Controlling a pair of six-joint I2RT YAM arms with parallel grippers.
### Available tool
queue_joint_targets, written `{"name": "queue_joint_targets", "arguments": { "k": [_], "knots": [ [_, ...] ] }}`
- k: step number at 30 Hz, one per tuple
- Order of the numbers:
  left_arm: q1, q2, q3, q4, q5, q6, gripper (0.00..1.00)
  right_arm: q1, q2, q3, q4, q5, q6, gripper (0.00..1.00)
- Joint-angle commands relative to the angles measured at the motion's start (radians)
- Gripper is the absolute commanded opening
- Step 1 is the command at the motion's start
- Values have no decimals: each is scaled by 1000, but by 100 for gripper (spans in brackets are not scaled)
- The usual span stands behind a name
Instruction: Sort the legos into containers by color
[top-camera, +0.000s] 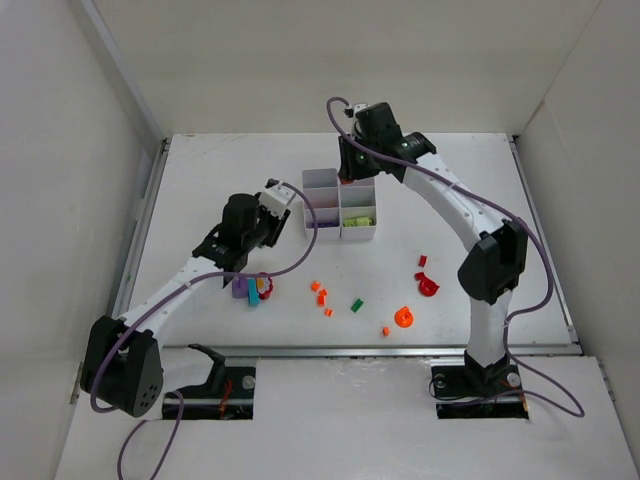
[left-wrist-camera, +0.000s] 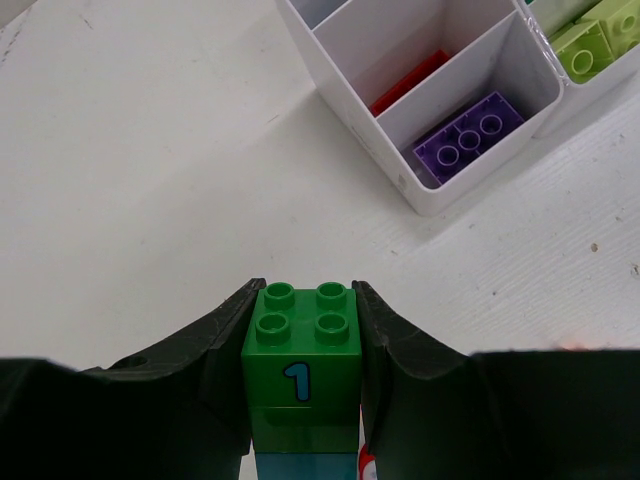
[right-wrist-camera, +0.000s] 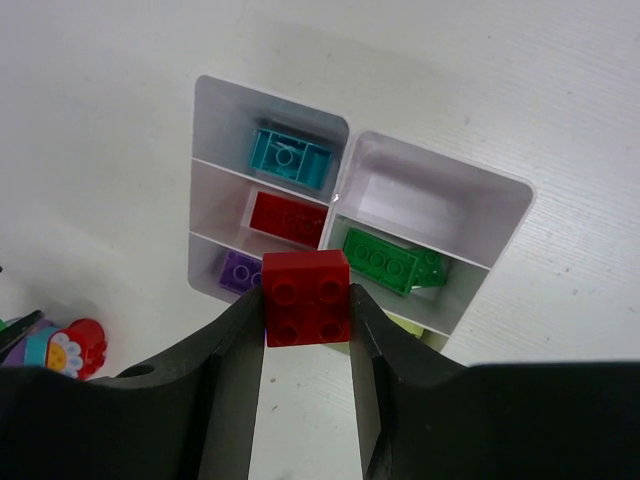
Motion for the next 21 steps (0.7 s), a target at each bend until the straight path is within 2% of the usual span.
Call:
{"name": "queue_joint_targets", "arguments": {
  "k": [1,21],
  "knots": [
    [2,-35,-3,44,0,-24,0,-5,-23,53,15,34,-2,0],
    [2,-35,-12,44,9,-33,0,-5,-23,44,6,63,-2,0]
  ]
}}
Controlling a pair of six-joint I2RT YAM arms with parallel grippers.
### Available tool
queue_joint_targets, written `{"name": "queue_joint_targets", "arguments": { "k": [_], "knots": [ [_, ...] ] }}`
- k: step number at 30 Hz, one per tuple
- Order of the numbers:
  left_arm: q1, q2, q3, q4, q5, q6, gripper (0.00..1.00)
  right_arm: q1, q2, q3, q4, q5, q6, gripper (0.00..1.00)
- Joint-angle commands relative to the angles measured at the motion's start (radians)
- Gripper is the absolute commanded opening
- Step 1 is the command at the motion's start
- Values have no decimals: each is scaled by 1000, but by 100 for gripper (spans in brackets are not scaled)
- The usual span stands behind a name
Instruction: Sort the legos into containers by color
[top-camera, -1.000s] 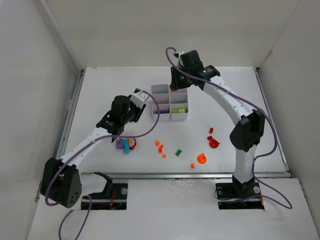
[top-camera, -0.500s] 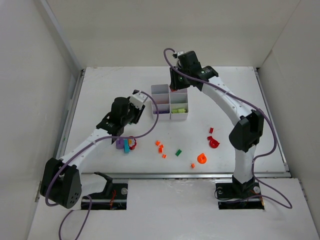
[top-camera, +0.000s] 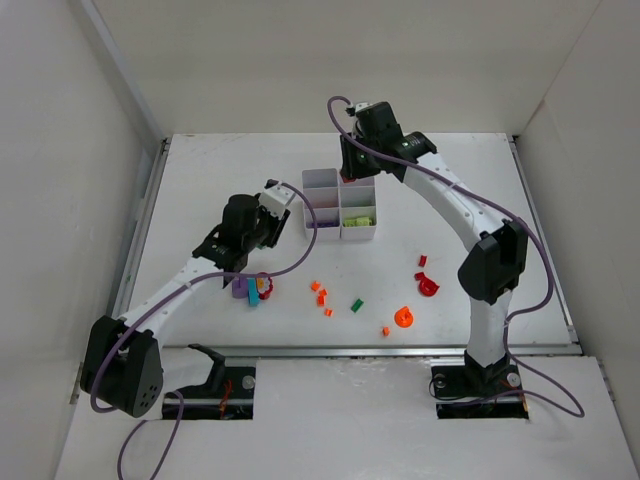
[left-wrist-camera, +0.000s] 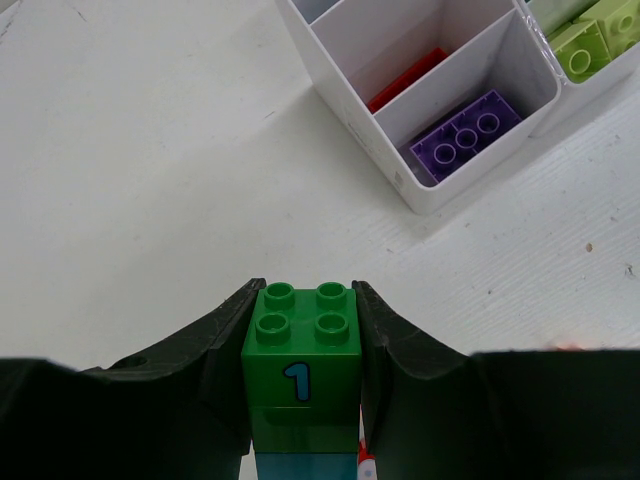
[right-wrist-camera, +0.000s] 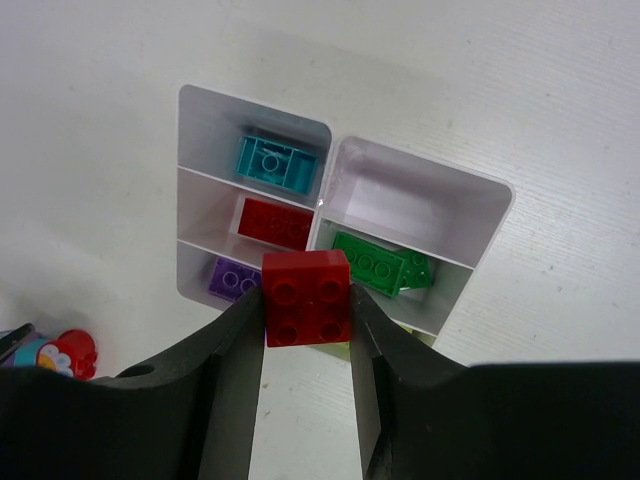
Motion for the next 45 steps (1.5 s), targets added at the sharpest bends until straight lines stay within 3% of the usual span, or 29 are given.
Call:
{"name": "queue_joint_targets", "arguments": {
  "k": [1,30,35,45],
  "knots": [
    [2,-35,-7,52,7,-16,0,-3,-23,39,7,27,-2,0],
    [2,-42,-63,88,-72,-57,0,-3,-52,-45,54,47,17,0],
    [2,42,39,98,-132,-71,0,-3,-110,-154,177,-16,-16,0],
    [114,268,266,89,-85,-158,0,26,-201,-326,317,-56,-149,0]
  ]
}}
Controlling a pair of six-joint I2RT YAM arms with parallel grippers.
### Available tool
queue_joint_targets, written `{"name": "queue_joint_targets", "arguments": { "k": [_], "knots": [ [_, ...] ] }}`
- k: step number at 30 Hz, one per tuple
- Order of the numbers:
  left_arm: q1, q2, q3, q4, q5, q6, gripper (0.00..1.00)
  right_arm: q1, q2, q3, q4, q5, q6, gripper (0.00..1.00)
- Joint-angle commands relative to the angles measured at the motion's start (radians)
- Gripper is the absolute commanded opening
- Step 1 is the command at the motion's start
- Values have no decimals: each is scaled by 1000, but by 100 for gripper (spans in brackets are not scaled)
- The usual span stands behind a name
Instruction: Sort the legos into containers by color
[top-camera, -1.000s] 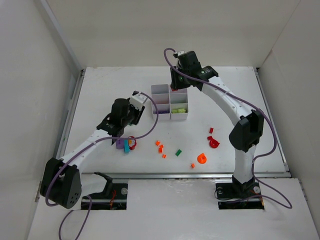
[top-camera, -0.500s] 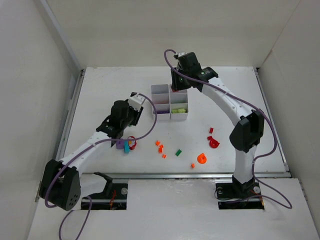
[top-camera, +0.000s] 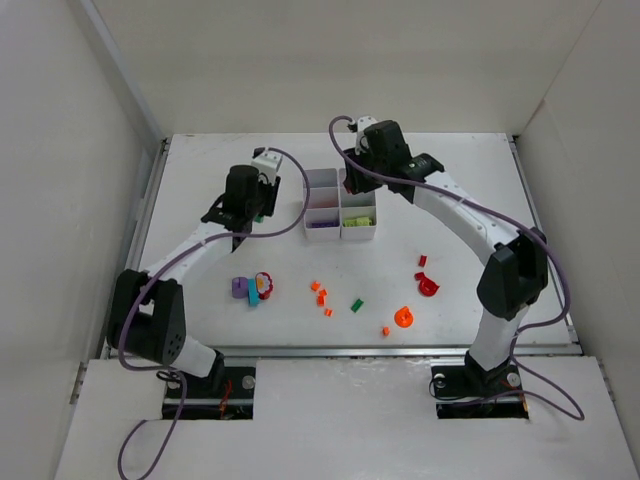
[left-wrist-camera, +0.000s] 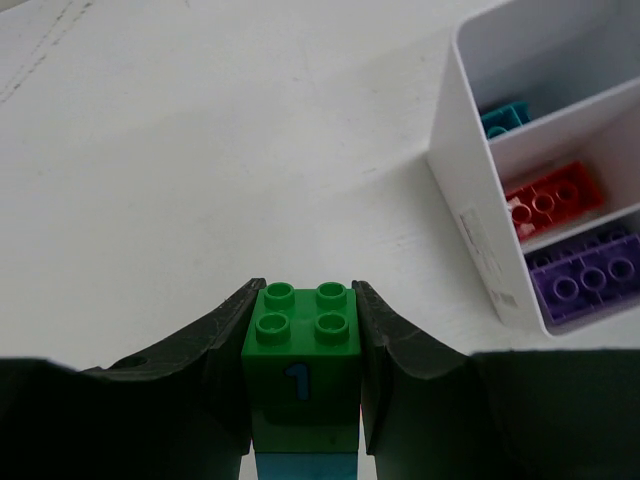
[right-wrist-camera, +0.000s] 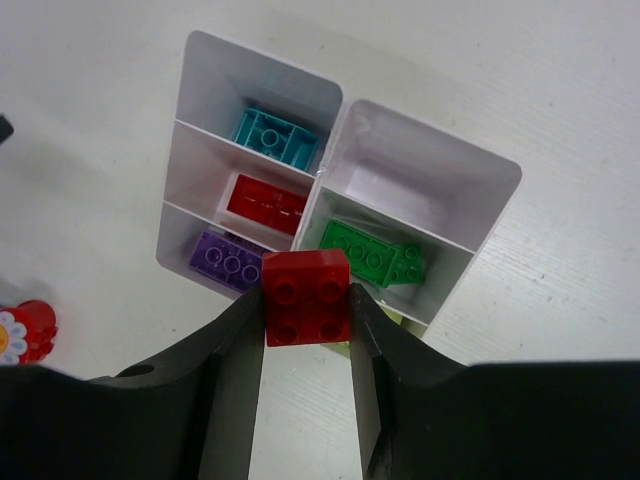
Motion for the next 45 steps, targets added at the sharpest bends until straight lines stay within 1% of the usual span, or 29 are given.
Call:
{"name": "queue_joint_targets", "arguments": {
  "k": [1,5,8,10,13,17,23,27,29,32,36,37,39,42,45],
  "knots": [
    [24,22,113,18,14,-32,0,20,-38,-7,89,-20,-61,0],
    [49,40,185,-33,14,-23,0,30,-26,45,12,-32,-101,0],
    [58,40,195,-45,14,-12,0,30,-14,90,-69,-16,-133,0],
    [58,40,195,-45,3,1,0,30,-14,90,-93,10,-144,0],
    [58,27,195,-45,-6,1,0,39,-14,62,-136,11,-144,0],
    [58,2,143,-18,-15,12,0,48,-14,51,-104,23,-153,0],
    [58,11,164,-42,-44,-17,0,59,35,114,-100,1,-153,0],
    [58,31,164,-27,-57,-26,0,59,75,148,-80,26,-144,0],
    [58,42,134,-3,-57,-26,0,59,113,183,-80,53,-106,0],
    [58,51,92,63,-57,-35,0,68,145,202,-37,53,-66,0],
    [77,39,48,115,1,-72,0,77,193,220,-6,53,14,0],
    [87,22,47,116,11,-72,0,77,193,220,-6,53,59,0],
    [87,10,47,99,23,-94,0,77,193,220,38,32,96,0],
    [97,1,47,99,58,-94,0,77,224,220,63,-20,116,0],
    [97,11,38,109,67,-94,0,77,256,257,48,-20,127,0]
  ]
}}
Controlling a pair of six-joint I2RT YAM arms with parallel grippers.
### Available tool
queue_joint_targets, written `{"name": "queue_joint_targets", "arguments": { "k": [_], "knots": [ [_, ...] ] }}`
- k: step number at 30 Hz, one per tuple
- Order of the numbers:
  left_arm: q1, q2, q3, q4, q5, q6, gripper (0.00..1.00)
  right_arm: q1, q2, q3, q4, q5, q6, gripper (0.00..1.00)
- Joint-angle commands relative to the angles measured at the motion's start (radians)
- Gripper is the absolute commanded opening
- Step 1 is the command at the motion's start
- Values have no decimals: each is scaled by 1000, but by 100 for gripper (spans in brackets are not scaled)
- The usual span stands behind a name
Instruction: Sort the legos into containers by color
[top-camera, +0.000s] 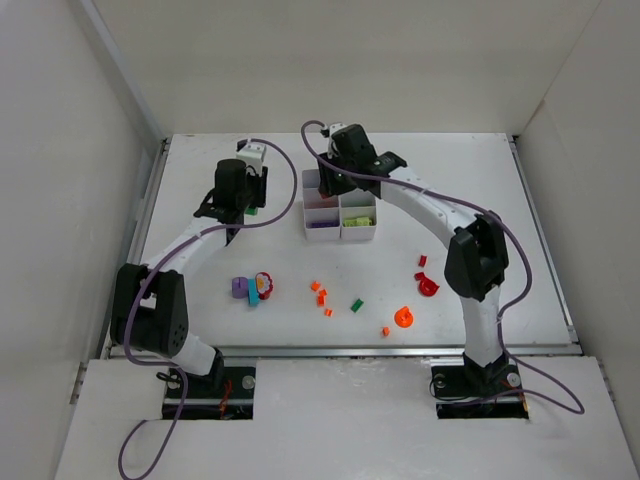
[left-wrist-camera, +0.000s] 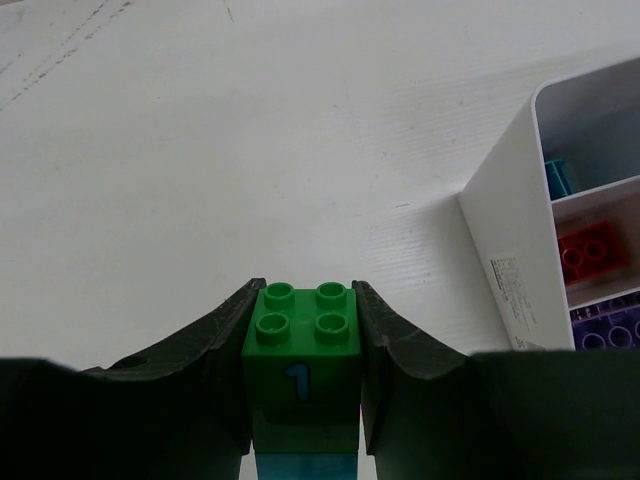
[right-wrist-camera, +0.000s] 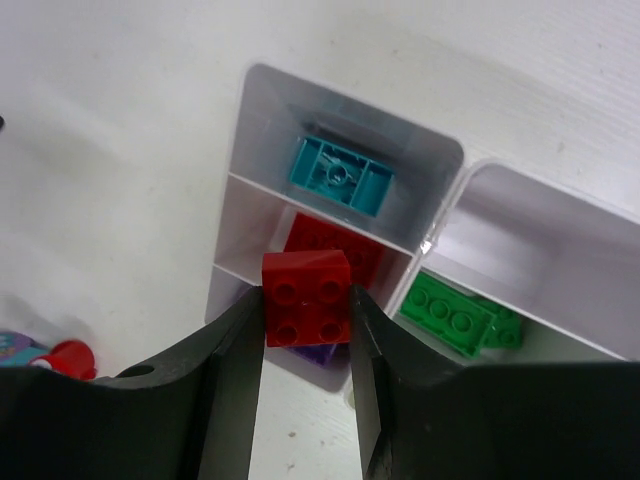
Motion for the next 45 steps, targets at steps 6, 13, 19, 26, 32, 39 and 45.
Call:
{"name": "queue_joint_targets", "arguments": {
  "k": [6,13,19,26,32,39,45],
  "knots": [
    [2,-46,-19,69,24,-33,0,7,39,46,96,-24,83,0],
    [2,-55,-19,57,24,-24,0,16,53,38,68,-4,83,0],
    [2,-55,-19,57,33,-15,0,16,53,19,68,8,83,0],
    [2,-64,-19,39,43,-15,0,16,82,70,31,-3,74,34],
    [2,-73,-19,30,84,-15,0,16,82,70,31,-35,55,68],
    [2,-104,-19,30,240,57,0,16,-26,26,97,-88,-34,77],
    [80,-157,-28,114,765,208,0,16,-217,-72,114,-213,-322,80]
  ]
}}
